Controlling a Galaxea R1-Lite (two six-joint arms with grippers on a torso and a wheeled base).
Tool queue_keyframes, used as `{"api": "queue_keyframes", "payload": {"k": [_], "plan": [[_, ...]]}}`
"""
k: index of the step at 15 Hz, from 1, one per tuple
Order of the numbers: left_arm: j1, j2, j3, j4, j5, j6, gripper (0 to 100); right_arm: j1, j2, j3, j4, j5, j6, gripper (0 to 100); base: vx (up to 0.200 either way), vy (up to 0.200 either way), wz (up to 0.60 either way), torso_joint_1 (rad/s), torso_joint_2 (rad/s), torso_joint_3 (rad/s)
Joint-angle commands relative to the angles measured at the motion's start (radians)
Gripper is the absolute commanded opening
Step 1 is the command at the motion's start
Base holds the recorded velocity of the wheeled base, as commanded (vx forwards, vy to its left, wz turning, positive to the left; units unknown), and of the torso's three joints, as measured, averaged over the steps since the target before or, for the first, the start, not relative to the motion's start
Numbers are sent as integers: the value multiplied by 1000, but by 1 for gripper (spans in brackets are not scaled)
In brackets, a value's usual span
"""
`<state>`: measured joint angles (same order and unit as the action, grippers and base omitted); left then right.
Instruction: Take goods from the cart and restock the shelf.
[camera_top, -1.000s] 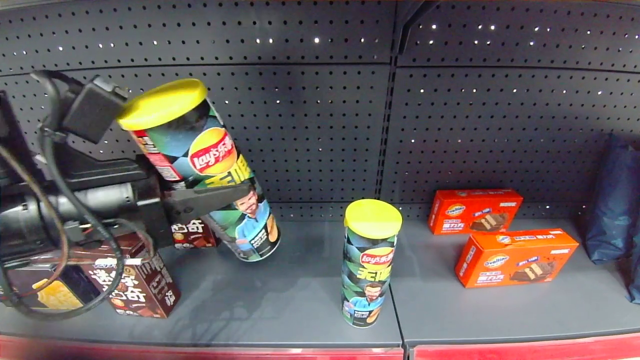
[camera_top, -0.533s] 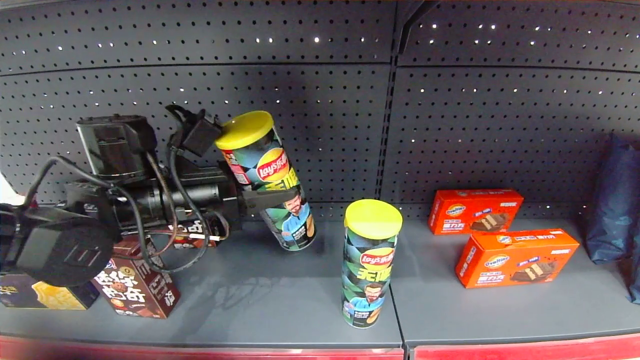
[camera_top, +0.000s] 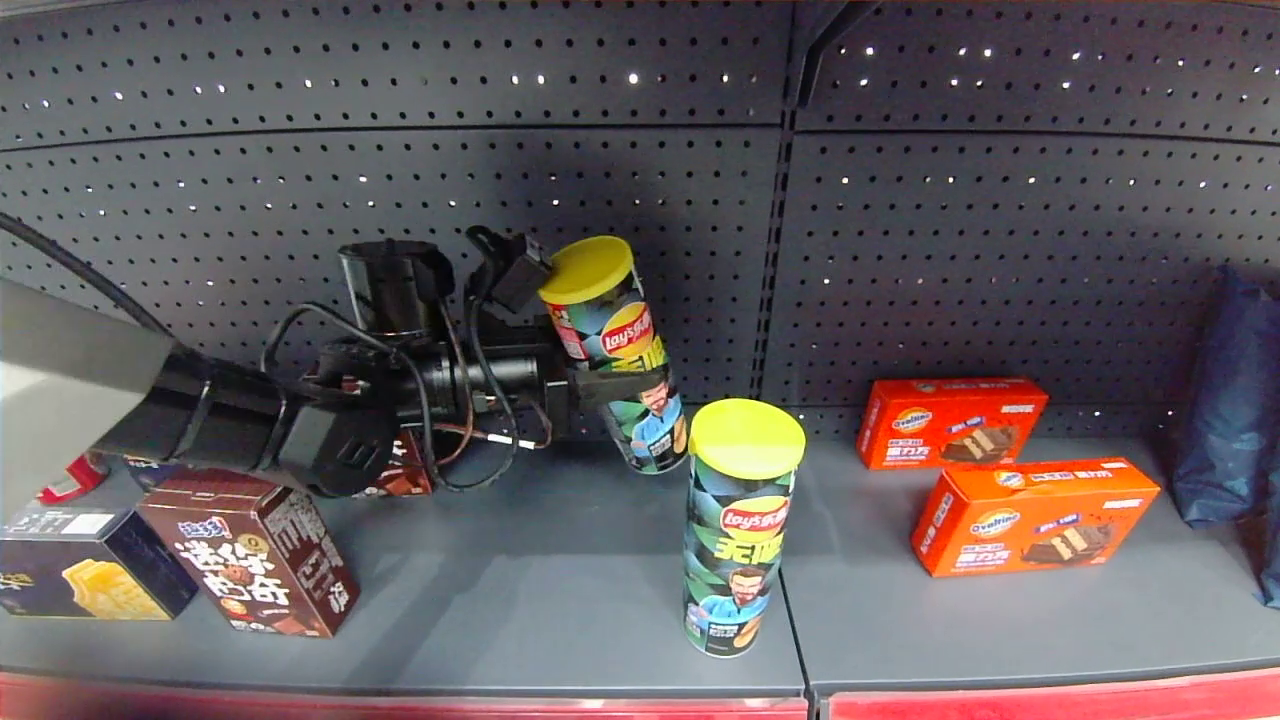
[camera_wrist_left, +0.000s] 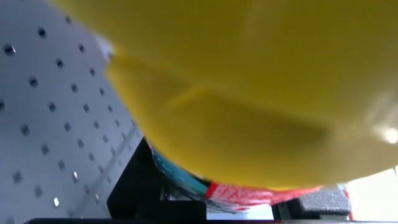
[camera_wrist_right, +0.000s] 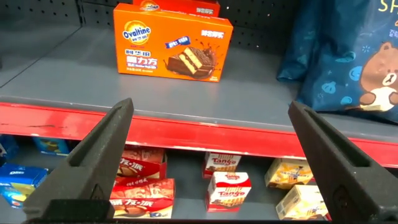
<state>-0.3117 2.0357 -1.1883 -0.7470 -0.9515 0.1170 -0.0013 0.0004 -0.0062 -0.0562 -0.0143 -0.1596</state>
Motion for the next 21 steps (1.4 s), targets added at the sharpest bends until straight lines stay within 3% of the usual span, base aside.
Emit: {"api": "queue_keyframes", "payload": {"k": [1, 7, 10, 13, 21], "plan": [[-14, 66, -50, 6, -3, 0, 0, 0, 3, 0, -1, 0, -1, 100, 0, 0, 0, 0, 0, 0], [-30, 116, -102, 81, -3, 7, 0, 0, 3, 0, -1, 0, -9, 100, 0, 0, 0, 0, 0, 0], [-35, 153, -157, 170, -3, 79, 0, 0, 3, 0, -1, 2, -11, 100, 0, 0, 0, 0, 0, 0], [-35, 167, -211, 259, -1, 125, 0, 0, 3, 0, -1, 2, -11, 100, 0, 0, 0, 0, 0, 0], [-53, 201, -257, 298, 0, 153, 0, 0, 3, 0, -1, 2, -11, 100, 0, 0, 0, 0, 0, 0]]}}
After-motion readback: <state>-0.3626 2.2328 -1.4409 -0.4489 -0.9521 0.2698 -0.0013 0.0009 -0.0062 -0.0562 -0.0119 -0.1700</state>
